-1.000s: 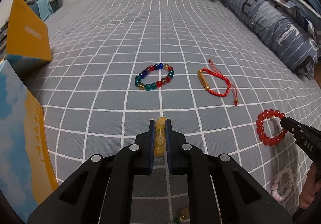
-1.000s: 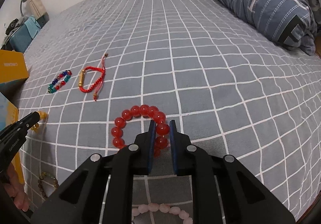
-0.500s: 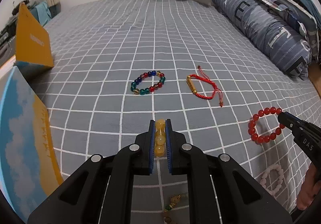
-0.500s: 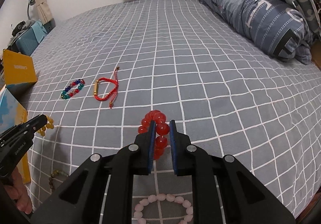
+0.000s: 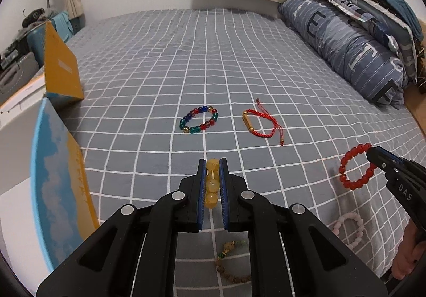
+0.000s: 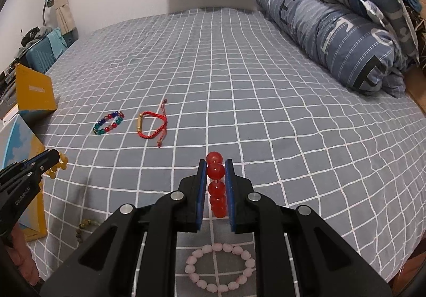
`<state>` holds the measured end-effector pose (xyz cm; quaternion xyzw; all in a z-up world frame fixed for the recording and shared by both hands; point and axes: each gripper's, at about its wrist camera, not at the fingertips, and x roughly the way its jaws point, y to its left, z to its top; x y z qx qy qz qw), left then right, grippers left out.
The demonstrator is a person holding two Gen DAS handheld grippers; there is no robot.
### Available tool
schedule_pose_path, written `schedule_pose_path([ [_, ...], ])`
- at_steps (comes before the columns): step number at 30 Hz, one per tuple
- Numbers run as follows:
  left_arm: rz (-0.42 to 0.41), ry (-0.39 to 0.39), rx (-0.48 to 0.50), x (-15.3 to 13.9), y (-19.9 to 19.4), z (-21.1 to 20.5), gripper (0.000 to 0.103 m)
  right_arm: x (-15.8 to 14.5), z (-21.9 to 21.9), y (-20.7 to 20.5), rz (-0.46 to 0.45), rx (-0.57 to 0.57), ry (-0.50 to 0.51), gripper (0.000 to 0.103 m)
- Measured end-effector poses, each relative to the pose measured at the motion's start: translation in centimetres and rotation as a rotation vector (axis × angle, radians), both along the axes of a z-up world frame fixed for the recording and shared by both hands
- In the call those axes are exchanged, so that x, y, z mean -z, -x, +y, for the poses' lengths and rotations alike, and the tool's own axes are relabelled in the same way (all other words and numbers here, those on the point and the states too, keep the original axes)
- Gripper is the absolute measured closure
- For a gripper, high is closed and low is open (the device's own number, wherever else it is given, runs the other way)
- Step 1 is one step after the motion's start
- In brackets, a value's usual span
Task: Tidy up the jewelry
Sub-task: 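Lift both held bracelets and carry them over the white box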
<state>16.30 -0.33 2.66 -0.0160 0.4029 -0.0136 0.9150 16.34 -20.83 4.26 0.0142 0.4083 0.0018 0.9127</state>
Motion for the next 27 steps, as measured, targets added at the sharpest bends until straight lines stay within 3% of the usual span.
schedule_pose_path([
  [27, -0.062, -0.025, -0.034, -5.1, 5.4, 2.8, 0.094, -5.1, 4.6, 4.0, -0.077, -0.069, 0.024, 0.090],
])
